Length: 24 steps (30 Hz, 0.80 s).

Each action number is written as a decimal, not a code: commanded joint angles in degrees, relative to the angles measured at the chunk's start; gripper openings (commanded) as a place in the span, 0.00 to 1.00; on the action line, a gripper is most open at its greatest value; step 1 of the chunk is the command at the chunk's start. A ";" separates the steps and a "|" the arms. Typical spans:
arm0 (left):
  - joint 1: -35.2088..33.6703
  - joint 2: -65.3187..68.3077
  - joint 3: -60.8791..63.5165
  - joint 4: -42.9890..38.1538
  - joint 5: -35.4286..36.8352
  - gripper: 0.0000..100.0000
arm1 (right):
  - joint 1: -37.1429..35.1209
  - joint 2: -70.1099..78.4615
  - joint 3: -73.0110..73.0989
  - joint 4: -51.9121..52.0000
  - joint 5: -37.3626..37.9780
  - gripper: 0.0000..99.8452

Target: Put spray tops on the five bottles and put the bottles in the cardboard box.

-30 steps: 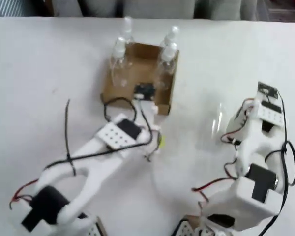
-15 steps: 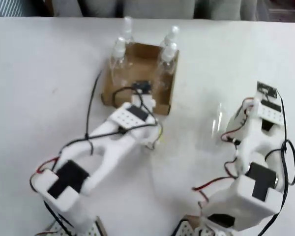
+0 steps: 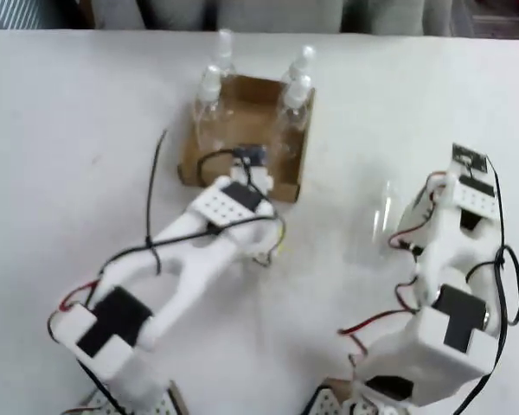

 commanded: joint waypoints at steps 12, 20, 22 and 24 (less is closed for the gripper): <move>0.92 5.41 -1.67 -6.42 3.87 0.19 | -0.31 -0.31 -2.37 0.31 0.70 0.02; 0.92 6.02 -1.41 -6.51 3.43 0.19 | -0.31 -0.31 -2.37 0.31 0.70 0.02; 1.36 6.02 -1.32 -6.33 3.34 0.17 | -0.31 -0.31 -2.37 0.31 0.70 0.02; 1.80 6.11 -1.23 -6.24 2.99 0.09 | -0.31 -0.22 -2.37 0.31 0.70 0.02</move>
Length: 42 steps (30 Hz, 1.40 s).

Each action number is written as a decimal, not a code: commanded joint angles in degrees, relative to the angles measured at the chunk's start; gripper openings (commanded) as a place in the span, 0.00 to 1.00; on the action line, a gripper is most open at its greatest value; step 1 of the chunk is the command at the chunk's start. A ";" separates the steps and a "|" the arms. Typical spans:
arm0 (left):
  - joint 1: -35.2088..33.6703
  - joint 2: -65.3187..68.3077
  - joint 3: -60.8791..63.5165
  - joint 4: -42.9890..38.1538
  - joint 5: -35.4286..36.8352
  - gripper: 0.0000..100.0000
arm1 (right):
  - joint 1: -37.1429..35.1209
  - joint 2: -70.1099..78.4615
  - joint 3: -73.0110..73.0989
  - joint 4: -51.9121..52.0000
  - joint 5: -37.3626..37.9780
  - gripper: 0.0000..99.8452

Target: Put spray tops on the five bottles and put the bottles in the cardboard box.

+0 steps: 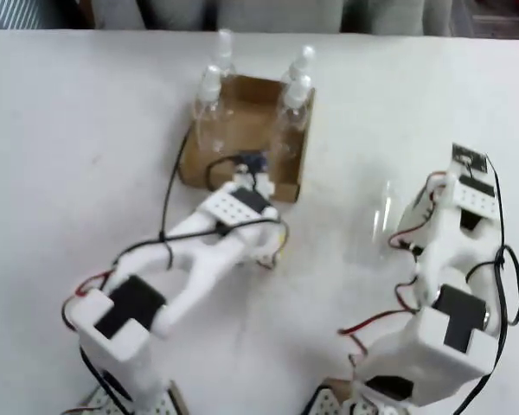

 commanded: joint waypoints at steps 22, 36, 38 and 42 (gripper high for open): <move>-12.44 -0.92 -1.93 0.18 -15.91 0.02 | -2.59 -2.86 -23.91 18.95 -3.60 0.02; -12.00 -0.92 -1.93 0.09 -15.91 0.02 | -14.46 8.66 -41.93 27.56 -15.21 0.17; -12.00 -0.92 -1.85 -0.70 -15.91 0.02 | -14.29 11.47 -43.25 26.24 -15.38 0.18; -12.00 -0.92 -1.85 -0.70 -15.91 0.02 | -13.93 16.75 -46.33 25.45 -15.03 0.19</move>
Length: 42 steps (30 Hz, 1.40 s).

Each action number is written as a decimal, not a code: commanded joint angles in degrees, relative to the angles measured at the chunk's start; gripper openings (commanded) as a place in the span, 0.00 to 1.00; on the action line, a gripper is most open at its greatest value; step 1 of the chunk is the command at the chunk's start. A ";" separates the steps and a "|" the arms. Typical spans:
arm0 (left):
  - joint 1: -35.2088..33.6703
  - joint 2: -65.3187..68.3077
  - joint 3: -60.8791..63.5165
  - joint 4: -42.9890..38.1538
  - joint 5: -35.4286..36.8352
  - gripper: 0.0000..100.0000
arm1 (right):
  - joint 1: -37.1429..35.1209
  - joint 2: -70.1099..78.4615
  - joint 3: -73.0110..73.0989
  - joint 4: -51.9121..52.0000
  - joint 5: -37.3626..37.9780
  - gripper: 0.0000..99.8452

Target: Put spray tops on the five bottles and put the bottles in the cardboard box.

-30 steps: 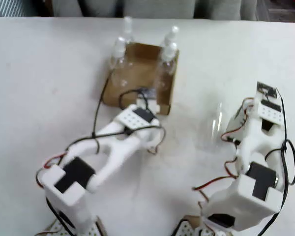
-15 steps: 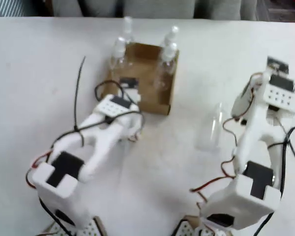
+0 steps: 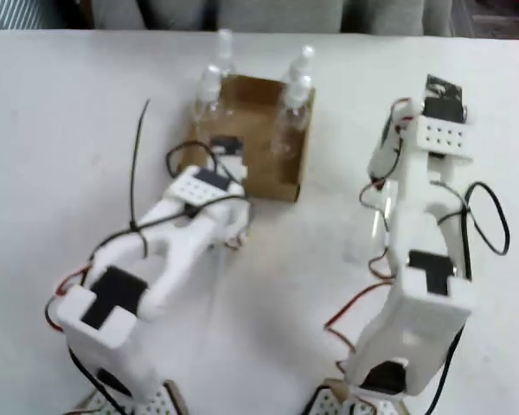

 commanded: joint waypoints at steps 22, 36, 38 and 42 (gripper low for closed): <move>-1.01 -0.92 -1.93 -0.70 -0.88 0.02 | -1.01 12.62 -11.69 -0.40 -0.62 0.28; -1.01 -0.92 -1.93 -0.70 -0.88 0.02 | -1.80 12.88 -11.52 2.24 -3.69 0.28; -1.01 -0.92 -1.93 -0.70 -0.88 0.02 | -1.80 14.02 -11.60 2.24 -3.96 0.28; -1.01 -0.92 -1.93 -0.70 -0.88 0.02 | -1.71 17.36 -11.96 1.01 -3.52 0.28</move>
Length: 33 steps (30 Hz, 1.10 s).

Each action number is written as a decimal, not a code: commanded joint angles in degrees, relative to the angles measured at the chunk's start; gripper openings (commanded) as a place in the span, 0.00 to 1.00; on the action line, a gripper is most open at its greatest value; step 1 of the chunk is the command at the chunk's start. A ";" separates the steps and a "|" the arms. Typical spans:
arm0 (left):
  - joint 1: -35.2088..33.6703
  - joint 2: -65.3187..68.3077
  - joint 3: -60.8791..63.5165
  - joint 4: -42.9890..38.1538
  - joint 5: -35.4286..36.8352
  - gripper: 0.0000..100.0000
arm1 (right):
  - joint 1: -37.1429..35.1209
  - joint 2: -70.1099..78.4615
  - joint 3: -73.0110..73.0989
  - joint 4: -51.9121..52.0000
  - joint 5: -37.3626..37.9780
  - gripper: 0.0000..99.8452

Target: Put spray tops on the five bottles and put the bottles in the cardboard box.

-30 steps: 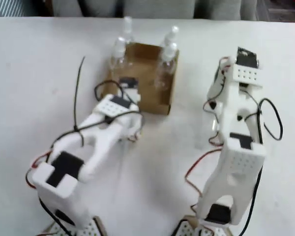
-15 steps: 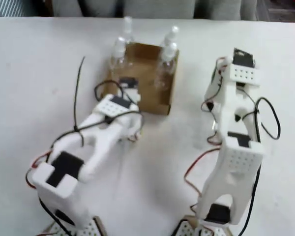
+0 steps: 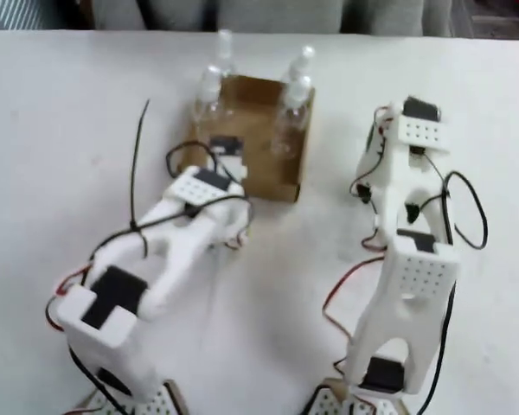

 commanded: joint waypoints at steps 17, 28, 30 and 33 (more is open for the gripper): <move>-1.01 -0.92 -1.85 -0.70 -0.88 0.02 | -0.13 3.65 -2.37 -2.51 -0.26 0.27; -1.01 -0.92 -1.76 -0.70 -0.88 0.02 | -1.36 3.21 -2.55 -4.88 8.53 0.03; -1.01 -0.92 -1.76 -0.70 -0.88 0.02 | -1.71 3.65 -3.52 -4.44 10.46 0.02; -1.01 -0.92 -1.76 -0.70 -0.88 0.02 | -1.98 3.74 -3.69 -4.44 13.36 0.05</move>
